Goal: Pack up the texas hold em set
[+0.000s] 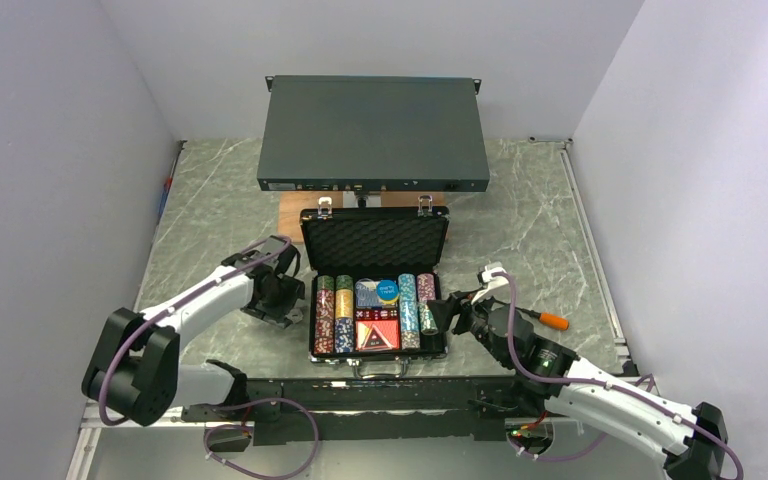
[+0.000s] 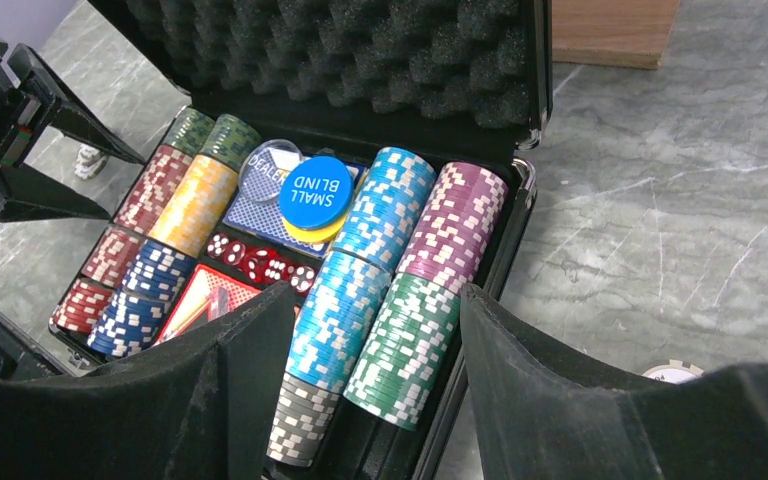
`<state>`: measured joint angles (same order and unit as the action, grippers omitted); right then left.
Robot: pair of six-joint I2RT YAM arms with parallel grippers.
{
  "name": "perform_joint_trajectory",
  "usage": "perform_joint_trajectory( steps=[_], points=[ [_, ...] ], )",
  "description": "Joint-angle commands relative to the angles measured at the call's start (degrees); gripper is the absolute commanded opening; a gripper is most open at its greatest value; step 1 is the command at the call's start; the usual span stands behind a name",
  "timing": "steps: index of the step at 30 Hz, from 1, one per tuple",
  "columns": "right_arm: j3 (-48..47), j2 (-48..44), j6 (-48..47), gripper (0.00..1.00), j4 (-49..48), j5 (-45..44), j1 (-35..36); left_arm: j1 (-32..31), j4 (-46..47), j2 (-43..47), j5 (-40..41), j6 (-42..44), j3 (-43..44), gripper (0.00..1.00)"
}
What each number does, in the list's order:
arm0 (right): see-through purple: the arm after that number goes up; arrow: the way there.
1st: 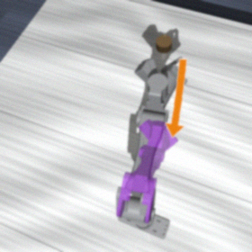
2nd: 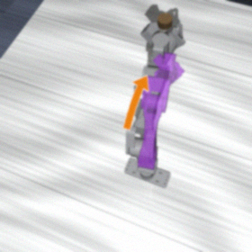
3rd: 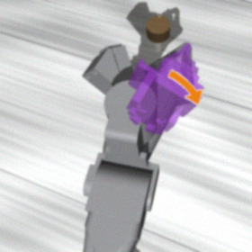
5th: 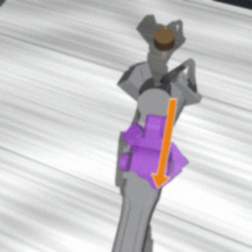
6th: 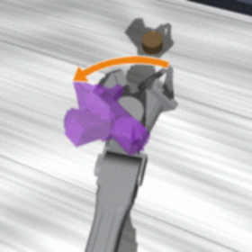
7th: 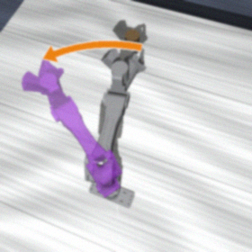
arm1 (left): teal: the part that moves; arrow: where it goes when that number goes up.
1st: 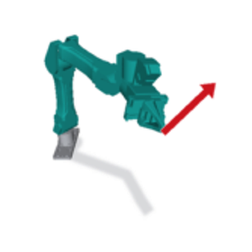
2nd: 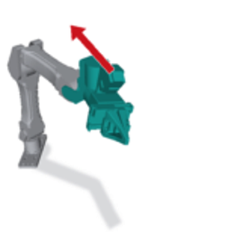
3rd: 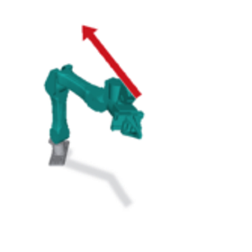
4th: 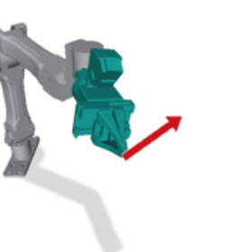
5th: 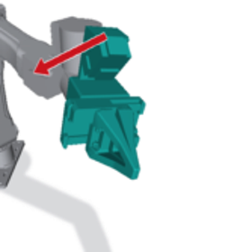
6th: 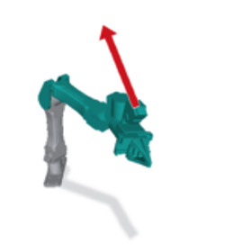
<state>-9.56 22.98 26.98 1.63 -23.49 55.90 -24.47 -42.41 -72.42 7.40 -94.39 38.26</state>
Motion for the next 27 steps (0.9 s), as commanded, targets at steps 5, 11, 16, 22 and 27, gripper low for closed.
perform_joint_trajectory(
  steps=[5, 11, 16, 22, 27],
  points=[
    [-1.69, 0.49, -0.70, 0.64, -1.98, -0.16, 0.11, -0.40, -4.68, -2.87, -0.68, -11.13, 1.32, 0.59],
    [-1.83, 1.10, -0.78, 0.64, -2.14, -0.08, 0.05, -0.40, -4.22, -4.73, -0.11, -10.98, 1.29, 0.52],
    [-1.80, 1.34, -0.79, 0.64, -2.24, -0.08, 0.16, -0.49, -3.55, -5.71, 0.10, -11.49, 0.15, 0.52],
    [-1.90, 1.52, -0.84, 0.64, -2.33, -0.03, 0.05, -0.57, -6.57, -8.04, 1.05, -10.76, 2.15, 0.53],
    [-1.83, 1.51, -0.79, 0.64, -2.33, -0.07, 0.16, -0.97, -11.13, -11.25, 1.86, -9.88, 5.76, 0.53]
  ],
)
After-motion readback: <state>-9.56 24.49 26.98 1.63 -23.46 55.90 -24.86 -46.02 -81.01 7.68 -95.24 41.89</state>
